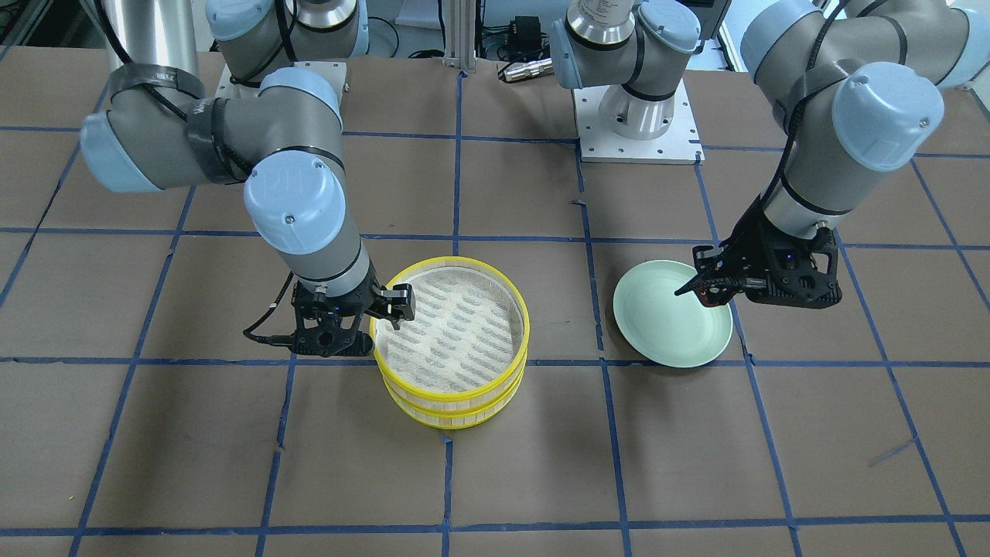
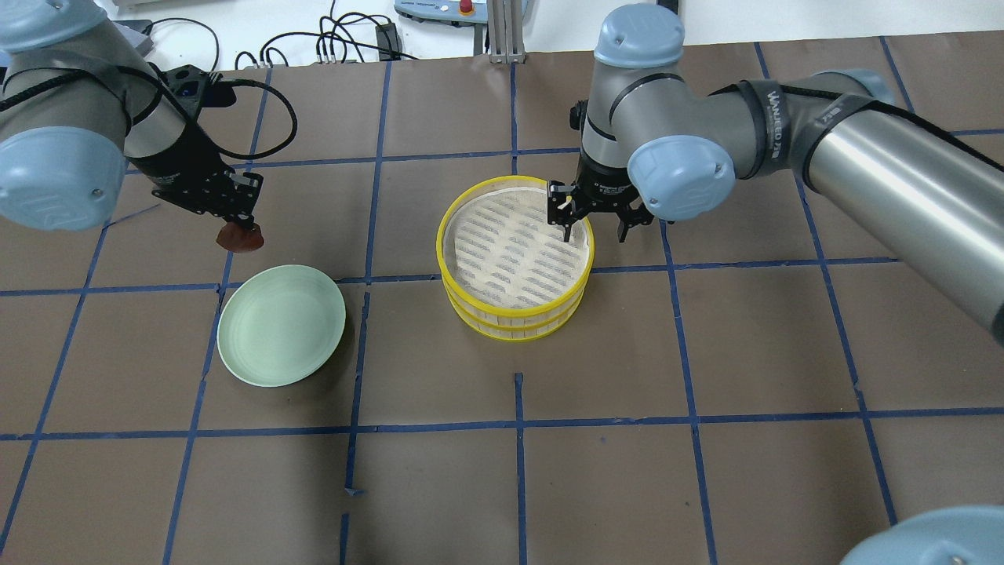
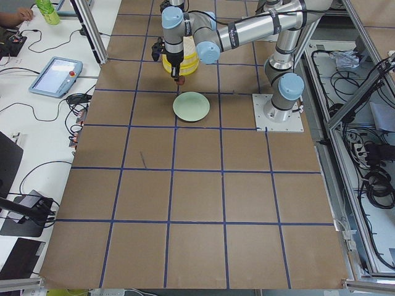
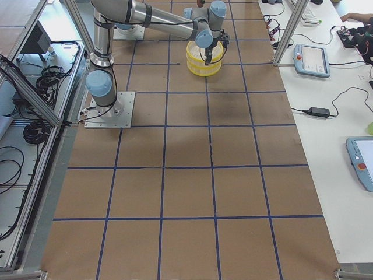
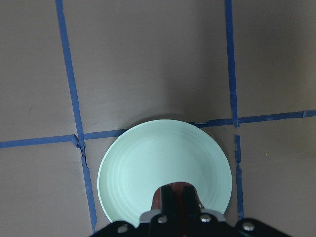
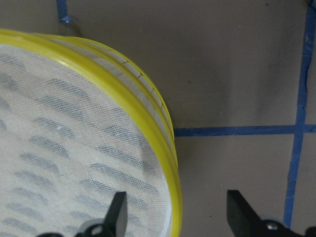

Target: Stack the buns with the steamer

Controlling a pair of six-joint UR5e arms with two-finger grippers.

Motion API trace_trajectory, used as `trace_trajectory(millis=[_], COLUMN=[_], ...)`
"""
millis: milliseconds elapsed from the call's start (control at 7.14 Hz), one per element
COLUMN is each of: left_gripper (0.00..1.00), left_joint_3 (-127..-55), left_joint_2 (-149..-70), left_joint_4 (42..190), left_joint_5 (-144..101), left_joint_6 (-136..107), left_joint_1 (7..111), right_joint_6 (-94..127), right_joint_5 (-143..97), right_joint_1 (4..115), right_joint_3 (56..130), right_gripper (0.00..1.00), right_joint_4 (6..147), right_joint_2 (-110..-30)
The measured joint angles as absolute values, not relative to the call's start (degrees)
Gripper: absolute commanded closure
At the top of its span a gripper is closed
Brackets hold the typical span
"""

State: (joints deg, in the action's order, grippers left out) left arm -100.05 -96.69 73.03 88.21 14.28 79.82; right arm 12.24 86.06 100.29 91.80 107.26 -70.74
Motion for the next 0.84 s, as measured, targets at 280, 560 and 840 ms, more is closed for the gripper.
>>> trace_trajectory(millis=[280, 560, 840], left_gripper=[0.98, 0.97, 0.93], left_joint_3=[-99.9, -99.9, -99.9], left_joint_2=[-96.7, -97.7, -101.1], left_joint_4=[72.1, 67.6, 60.8], left_joint_5=[87.1, 86.7, 86.4], left_joint_6=[2.5, -11.2, -17.8], left_joint_1=[88.0, 98.7, 104.5], right_joint_6=[11.5, 8.7, 7.7], right_joint_5=[85.7, 85.9, 87.3], right_joint_1=[96.9, 92.8, 91.7], right_joint_3=[86.2, 84.4, 85.9], right_gripper=[0.0, 0.0, 0.0], right_joint_4=[96.9, 87.6, 84.1], right_joint_2=[-76.2, -83.3, -89.7])
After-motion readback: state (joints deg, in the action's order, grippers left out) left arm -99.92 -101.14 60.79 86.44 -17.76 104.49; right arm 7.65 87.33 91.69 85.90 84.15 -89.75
